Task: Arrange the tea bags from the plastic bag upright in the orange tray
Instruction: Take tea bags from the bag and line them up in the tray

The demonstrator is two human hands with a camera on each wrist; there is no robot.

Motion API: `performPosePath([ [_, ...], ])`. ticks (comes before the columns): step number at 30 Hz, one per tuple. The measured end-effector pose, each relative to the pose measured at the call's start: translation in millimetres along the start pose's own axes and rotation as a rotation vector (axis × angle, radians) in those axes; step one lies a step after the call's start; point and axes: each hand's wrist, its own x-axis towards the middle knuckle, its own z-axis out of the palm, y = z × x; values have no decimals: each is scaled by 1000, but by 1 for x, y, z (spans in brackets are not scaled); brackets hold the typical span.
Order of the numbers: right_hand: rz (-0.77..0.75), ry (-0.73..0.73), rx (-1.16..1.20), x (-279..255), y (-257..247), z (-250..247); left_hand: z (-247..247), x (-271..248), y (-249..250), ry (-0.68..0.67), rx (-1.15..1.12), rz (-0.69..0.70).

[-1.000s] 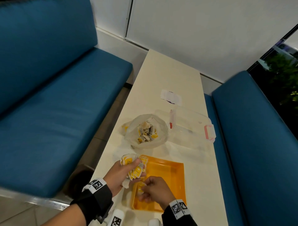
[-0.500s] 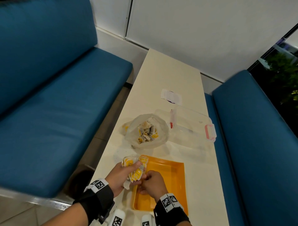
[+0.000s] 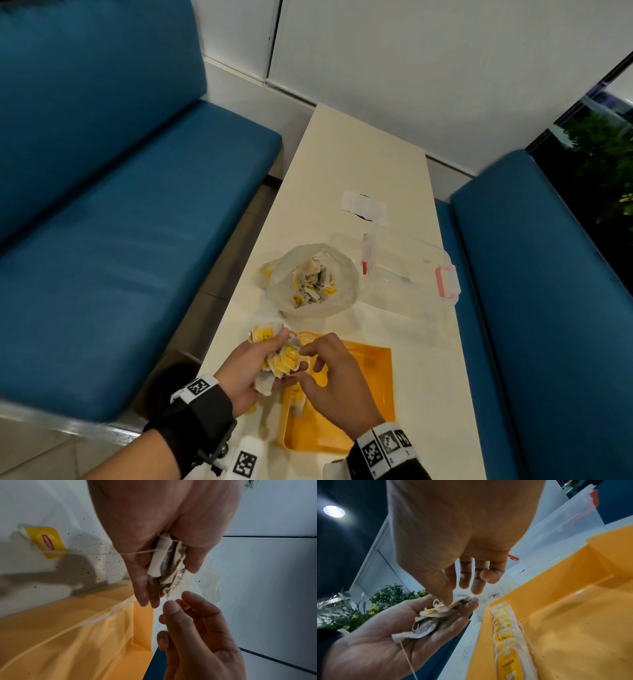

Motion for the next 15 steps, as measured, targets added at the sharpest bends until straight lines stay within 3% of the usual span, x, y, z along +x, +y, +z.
performPosePath([
  [10,60,60,126,9,6,0,4,-2,3,-20,-1,1],
  [15,210,109,320,11,7,-8,5,-5,6,-15,-5,-11],
])
